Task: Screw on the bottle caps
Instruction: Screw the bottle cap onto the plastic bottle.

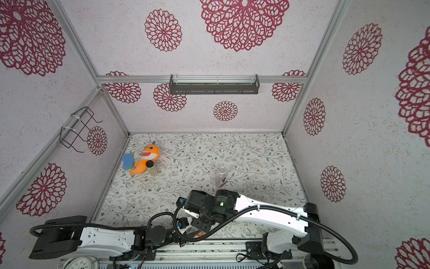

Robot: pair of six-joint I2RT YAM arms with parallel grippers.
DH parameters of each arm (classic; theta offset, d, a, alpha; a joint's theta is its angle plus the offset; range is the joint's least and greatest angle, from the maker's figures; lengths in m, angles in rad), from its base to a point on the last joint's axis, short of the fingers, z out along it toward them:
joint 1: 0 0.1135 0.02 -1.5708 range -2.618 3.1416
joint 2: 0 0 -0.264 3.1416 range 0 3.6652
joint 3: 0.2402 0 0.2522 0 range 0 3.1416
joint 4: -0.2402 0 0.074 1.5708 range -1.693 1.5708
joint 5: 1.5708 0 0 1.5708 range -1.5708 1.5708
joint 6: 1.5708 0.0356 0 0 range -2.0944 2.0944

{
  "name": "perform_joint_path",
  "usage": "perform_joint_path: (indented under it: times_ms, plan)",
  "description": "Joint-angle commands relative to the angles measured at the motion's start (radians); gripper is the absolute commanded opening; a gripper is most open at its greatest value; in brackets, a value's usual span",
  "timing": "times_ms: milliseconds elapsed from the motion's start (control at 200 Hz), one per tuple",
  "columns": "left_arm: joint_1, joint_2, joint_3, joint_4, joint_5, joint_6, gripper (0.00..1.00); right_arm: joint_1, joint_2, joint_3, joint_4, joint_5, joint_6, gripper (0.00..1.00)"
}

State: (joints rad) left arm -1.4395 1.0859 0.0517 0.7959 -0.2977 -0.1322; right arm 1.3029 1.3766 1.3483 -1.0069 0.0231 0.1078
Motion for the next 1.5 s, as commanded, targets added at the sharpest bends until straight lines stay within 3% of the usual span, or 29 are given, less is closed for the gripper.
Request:
perform_joint_path:
  times_ms: [0,350,711,921,1261,1496]
  plan:
    - [-0.005,-0.006,0.023,0.033,0.004,-0.004,0.47,0.002,0.001,0.046,-0.04,0.003,-0.031,0.48]
    - [-0.007,-0.039,0.023,0.001,0.005,0.002,0.46,0.002,0.018,0.077,-0.081,-0.028,-0.071,0.42]
    - [-0.007,-0.05,0.022,-0.007,0.002,0.004,0.45,-0.001,-0.003,0.01,-0.04,-0.048,-0.082,0.45]
    - [-0.008,-0.027,0.022,0.015,-0.007,0.003,0.45,-0.005,-0.012,-0.027,-0.02,-0.058,-0.077,0.41]
    - [-0.006,-0.025,0.02,0.02,-0.011,0.003,0.45,-0.009,-0.013,-0.033,-0.009,-0.019,-0.027,0.53]
    - [-0.005,-0.021,0.02,0.023,-0.011,0.005,0.45,-0.009,-0.012,-0.038,0.01,-0.022,-0.028,0.48]
